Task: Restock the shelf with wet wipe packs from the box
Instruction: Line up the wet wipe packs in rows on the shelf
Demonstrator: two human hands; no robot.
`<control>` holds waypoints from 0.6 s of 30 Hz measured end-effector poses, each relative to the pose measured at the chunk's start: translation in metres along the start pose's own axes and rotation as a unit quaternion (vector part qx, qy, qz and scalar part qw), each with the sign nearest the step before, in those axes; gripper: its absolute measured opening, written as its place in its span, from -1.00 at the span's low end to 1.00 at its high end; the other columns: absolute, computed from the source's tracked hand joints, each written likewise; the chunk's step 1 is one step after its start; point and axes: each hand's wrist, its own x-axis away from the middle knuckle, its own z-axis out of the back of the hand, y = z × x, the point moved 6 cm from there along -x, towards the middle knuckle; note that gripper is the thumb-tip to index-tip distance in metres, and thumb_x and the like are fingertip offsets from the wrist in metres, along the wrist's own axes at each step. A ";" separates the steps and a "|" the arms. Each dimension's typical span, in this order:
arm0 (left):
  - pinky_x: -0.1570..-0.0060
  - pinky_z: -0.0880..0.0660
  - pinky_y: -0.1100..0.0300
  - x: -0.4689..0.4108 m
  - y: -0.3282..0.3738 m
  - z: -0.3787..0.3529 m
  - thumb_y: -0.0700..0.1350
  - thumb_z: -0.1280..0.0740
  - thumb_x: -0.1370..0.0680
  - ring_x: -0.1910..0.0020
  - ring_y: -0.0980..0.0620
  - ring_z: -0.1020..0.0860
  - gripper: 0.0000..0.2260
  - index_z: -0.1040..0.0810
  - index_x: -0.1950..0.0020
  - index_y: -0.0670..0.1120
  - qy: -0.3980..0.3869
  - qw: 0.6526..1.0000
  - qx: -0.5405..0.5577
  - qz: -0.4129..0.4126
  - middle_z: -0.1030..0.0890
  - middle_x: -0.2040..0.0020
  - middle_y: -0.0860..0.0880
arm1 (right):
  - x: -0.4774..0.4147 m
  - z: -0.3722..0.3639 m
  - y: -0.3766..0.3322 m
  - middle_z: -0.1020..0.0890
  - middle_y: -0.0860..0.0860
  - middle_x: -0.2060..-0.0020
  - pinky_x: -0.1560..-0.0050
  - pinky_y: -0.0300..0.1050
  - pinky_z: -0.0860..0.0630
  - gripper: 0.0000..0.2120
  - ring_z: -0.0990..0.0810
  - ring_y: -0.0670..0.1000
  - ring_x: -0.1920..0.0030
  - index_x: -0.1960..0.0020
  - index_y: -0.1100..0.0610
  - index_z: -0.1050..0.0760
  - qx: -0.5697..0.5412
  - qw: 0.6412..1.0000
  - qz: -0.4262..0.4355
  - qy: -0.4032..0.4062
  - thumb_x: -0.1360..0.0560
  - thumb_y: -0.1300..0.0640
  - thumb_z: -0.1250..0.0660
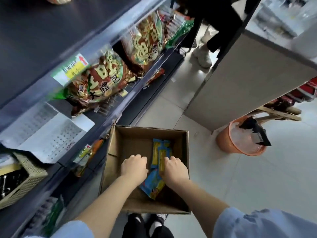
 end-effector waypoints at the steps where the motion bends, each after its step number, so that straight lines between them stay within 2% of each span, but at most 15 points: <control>1: -0.14 -0.45 0.04 -0.010 0.000 -0.009 0.05 -0.28 -0.57 -0.22 -0.07 -0.47 -0.70 -0.48 -0.27 -0.02 -0.014 1.000 0.004 0.004 -0.52 -0.20 -0.02 | -0.008 -0.010 0.003 -0.48 0.11 -0.20 -0.13 -0.01 -0.50 -0.60 -0.47 0.13 -0.21 -0.29 0.14 -0.34 -0.018 1.000 -0.017 -0.009 -0.53 0.00 -0.31; 4: -0.09 -0.45 0.04 -0.041 -0.002 -0.033 0.04 -0.28 -0.57 -0.21 -0.08 -0.49 -0.70 -0.44 -0.26 -0.05 -0.053 0.998 0.036 0.022 -0.53 -0.20 -0.05 | -0.033 -0.039 0.011 -0.47 0.11 -0.20 -0.09 0.00 -0.54 -0.55 -0.51 0.13 -0.19 -0.32 0.12 -0.29 -0.080 0.994 -0.063 -0.030 -0.51 0.04 -0.35; 7: -0.08 -0.47 0.01 -0.070 -0.004 -0.059 0.00 -0.28 -0.58 -0.22 -0.13 -0.50 -0.64 -0.37 -0.35 -0.08 -0.092 0.989 0.104 0.052 -0.52 -0.25 -0.11 | -0.055 -0.065 0.014 -0.41 0.12 -0.28 -0.05 0.02 -0.56 -0.45 -0.53 0.13 -0.17 -0.43 0.10 -0.18 -0.108 0.989 -0.092 -0.034 -0.53 0.07 -0.32; 9: -0.16 -0.45 -0.01 -0.085 -0.004 -0.077 -0.05 -0.27 -0.59 -0.28 -0.16 -0.46 -0.58 -0.31 -0.42 -0.11 -0.120 0.978 0.156 0.070 -0.47 -0.31 -0.14 | -0.066 -0.078 0.016 -0.24 0.14 -0.42 -0.06 0.03 -0.56 -0.31 -0.50 0.15 -0.21 -0.51 0.05 -0.03 -0.103 0.988 -0.111 -0.027 -0.52 0.10 -0.34; 12: -0.21 -0.41 0.06 -0.103 -0.004 -0.098 -0.10 -0.25 -0.59 -0.32 -0.14 -0.42 -0.53 -0.24 -0.47 -0.14 -0.150 0.960 0.214 0.105 -0.40 -0.37 -0.15 | -0.078 -0.089 0.018 -0.02 0.14 -0.52 -0.16 0.06 -0.49 -0.22 -0.29 0.18 -0.38 -0.55 0.01 0.14 -0.064 0.990 -0.126 -0.014 -0.54 0.10 -0.31; 14: -0.19 -0.42 0.09 -0.111 -0.006 -0.107 -0.11 -0.26 -0.59 -0.29 -0.12 -0.45 -0.56 -0.28 -0.45 -0.13 -0.151 0.945 0.257 0.133 -0.42 -0.35 -0.14 | -0.084 -0.091 0.020 -0.01 0.15 -0.51 -0.12 0.06 -0.49 -0.22 -0.24 0.18 -0.38 -0.55 -0.01 0.18 -0.048 0.990 -0.134 0.000 -0.56 0.10 -0.29; 18: 0.00 -0.48 0.13 -0.121 -0.013 -0.117 -0.12 -0.34 -0.54 -0.08 -0.08 -0.53 -0.75 -0.49 -0.21 -0.08 -0.132 0.919 0.331 0.170 -0.54 -0.15 -0.09 | -0.089 -0.090 0.019 -0.04 0.18 -0.49 -0.04 0.04 -0.51 -0.20 -0.26 0.18 -0.35 -0.55 0.00 0.19 -0.043 0.989 -0.144 0.001 -0.54 0.21 -0.29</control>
